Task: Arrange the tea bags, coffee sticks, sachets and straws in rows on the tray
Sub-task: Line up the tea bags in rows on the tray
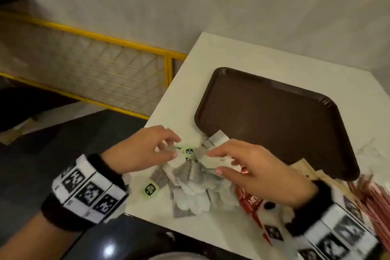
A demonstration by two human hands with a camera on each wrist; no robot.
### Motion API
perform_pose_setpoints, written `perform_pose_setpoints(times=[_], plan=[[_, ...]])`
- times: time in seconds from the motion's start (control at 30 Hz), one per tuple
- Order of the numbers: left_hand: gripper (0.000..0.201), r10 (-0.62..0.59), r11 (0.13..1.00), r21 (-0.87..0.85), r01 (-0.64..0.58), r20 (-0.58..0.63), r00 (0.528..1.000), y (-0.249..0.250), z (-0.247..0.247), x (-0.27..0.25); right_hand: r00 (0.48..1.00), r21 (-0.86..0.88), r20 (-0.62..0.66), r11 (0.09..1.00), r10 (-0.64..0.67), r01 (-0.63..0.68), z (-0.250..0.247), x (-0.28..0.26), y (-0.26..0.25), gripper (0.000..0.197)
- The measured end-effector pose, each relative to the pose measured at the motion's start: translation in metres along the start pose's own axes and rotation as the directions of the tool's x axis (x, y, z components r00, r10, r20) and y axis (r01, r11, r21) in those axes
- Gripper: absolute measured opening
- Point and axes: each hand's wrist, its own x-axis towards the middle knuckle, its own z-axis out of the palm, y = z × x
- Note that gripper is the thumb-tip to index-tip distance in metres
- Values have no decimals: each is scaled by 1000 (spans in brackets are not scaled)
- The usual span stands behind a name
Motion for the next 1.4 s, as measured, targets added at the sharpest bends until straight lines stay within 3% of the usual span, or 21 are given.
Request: perform_pose_setpoints(times=[0.07,0.17,0.23,0.47,0.57,0.7,0.87,1.0,1.13,1.2,1.27,1.33,1.4], plan=[[39,-89,985,153,75,83,993,-6,0,10,997,-162,60,986,47,-37,10,30,5,39],[53,-159,972,199,126,160,974,-11,4,16,965,-348,160,927,209,-143,24,55,13,52],[60,-151,976,184,117,186,971,-14,8,17,935,-362,196,908,294,-210,29,57,18,56],[73,-80,964,266,6,268,960,-17,14,20,926,-349,196,905,323,-242,32,63,19,46],[67,-43,952,303,-34,246,968,-16,14,22,941,-335,123,906,316,-260,32,62,20,33],[42,17,960,271,-70,193,981,-16,11,26,957,-228,24,933,290,-277,25,58,23,23],[21,72,991,103,-89,156,985,-23,7,28,952,-53,-72,952,298,-302,17,54,27,15],[34,98,993,55,-104,94,991,-21,5,28,959,-119,-44,952,280,-283,26,52,30,10],[33,77,990,-121,-74,19,997,-17,-6,29,965,-35,-15,965,260,-261,28,50,29,11],[13,39,942,-334,-27,28,999,-14,-12,33,963,-11,-50,964,264,-265,24,50,29,10],[12,4,862,-507,17,39,999,-8,-17,38,955,8,-84,958,285,-285,19,51,30,6],[12,-29,797,-601,63,67,997,-3,-21,44,943,68,-116,950,312,-306,12,53,31,7],[9,-48,771,-629,101,102,994,3,-26,50,924,255,-107,908,368,-332,3,57,30,9]])
